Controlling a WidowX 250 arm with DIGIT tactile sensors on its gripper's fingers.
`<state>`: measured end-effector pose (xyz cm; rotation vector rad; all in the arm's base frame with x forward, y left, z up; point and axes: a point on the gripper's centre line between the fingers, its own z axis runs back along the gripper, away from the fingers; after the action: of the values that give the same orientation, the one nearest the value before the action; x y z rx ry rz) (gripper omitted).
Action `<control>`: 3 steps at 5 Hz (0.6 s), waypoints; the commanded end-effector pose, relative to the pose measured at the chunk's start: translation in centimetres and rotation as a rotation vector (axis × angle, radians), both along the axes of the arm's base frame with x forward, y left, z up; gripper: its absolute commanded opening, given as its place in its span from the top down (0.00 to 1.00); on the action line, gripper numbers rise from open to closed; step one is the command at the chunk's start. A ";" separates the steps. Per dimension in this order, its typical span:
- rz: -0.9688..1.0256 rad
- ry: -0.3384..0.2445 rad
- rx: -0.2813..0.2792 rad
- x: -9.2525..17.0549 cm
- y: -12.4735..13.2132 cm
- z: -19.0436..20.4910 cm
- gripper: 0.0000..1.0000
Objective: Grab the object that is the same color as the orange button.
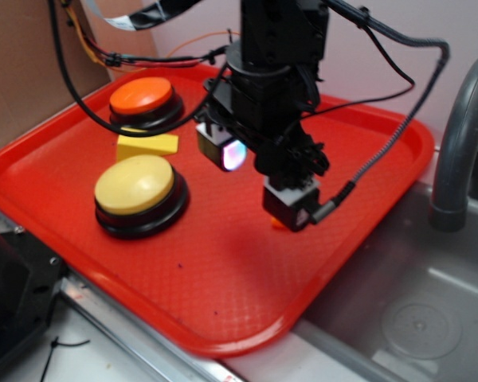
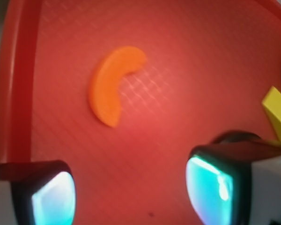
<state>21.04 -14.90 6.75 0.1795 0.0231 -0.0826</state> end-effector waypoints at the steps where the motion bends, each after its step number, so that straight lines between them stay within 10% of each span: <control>1: 0.034 0.006 -0.053 1.9 -0.6 -1.6 0.00; 3: 0.083 0.001 -0.052 3.2 0.9 -2.9 0.00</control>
<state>23.45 -13.77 2.87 0.1491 0.0699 -0.0053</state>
